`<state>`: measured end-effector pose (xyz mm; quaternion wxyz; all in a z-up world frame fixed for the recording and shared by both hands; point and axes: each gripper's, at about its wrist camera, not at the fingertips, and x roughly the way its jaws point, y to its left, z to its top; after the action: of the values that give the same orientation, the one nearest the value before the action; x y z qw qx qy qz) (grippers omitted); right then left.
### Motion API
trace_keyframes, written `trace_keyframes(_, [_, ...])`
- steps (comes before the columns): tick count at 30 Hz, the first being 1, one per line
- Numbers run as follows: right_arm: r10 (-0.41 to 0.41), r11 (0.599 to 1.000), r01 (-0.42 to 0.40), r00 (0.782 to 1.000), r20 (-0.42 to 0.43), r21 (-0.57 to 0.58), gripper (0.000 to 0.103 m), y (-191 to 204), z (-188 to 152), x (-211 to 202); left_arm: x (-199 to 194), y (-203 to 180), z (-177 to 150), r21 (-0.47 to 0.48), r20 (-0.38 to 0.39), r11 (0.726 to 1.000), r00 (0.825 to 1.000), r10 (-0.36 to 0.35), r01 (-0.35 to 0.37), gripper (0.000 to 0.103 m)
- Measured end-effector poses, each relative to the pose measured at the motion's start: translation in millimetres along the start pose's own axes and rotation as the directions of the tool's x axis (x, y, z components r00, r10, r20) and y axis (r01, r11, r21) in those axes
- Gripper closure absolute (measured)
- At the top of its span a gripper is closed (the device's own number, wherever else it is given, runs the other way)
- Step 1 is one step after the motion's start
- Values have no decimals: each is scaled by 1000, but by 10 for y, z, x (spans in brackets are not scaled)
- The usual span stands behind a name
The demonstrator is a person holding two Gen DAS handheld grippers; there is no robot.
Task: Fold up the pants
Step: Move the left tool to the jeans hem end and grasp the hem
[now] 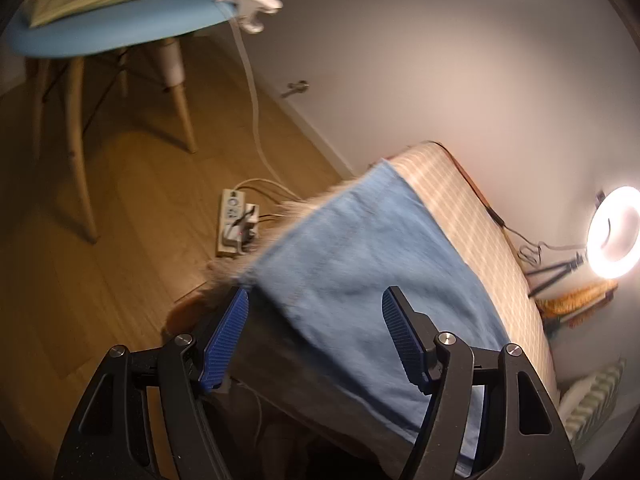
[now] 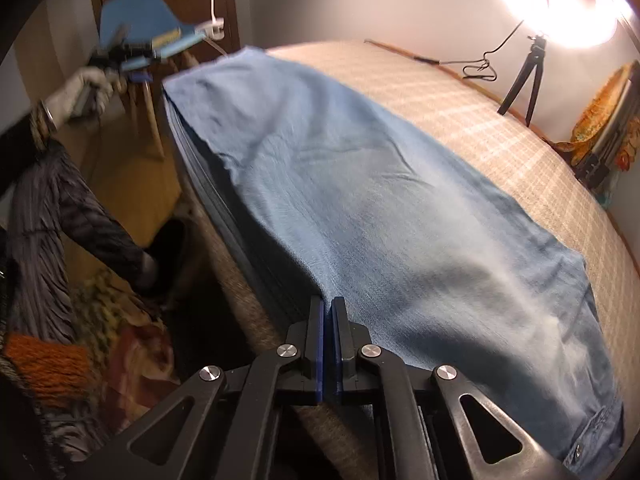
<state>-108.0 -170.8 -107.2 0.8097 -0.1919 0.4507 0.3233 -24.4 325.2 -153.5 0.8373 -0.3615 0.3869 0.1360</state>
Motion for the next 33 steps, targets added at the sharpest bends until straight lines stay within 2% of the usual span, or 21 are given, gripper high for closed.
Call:
trace_keyframes(3, [-2, 1000, 1, 999, -35, -12, 101, 12, -8, 66, 57, 140, -1, -50, -17, 999, 1000, -9, 8, 34])
trace_keyframes(6, [-12, 1000, 10, 998, -57, -27, 96, 54, 13, 111, 189, 223, -29, -107, -56, 994, 998, -30, 24, 34])
trace_keyframes(9, [-30, 999, 31, 999, -19, 16, 81, -4, 53, 49, 304, 265, -47, -151, -75, 988, 996, -49, 37, 34])
trace_keyframes(15, [-61, 996, 58, 997, 45, 67, 81, -107, 132, -75, 386, 294, -24, -206, -43, 973, 992, -116, 105, 36])
trace_keyframes(17, [-67, 996, 63, 997, 47, 68, 81, -113, 141, -80, 367, 272, -27, -200, -23, 972, 992, -127, 119, 37])
trace_keyframes(20, [-79, 995, 76, 996, 44, 59, 81, -91, 148, -64, 303, 213, -26, -173, 2, 976, 991, -137, 135, 64])
trace_keyframes(21, [-80, 995, 77, 996, 44, 59, 81, -88, 151, -61, 285, 196, -24, -166, 8, 975, 989, -146, 146, 67])
trace_keyframes(25, [-86, 994, 82, 995, 57, 69, 81, -77, 180, -60, 288, 91, -17, -110, 4, 983, 989, -146, 146, 67])
trace_keyframes(29, [-87, 994, 81, 994, 72, 78, 81, -75, 218, -71, 382, 34, -43, -85, -19, 992, 995, -99, 97, 66])
trace_keyframes(33, [-87, 993, 81, 993, 77, 82, 81, -61, 239, -79, 422, -33, -41, -43, 3, 998, 999, -54, 54, 67])
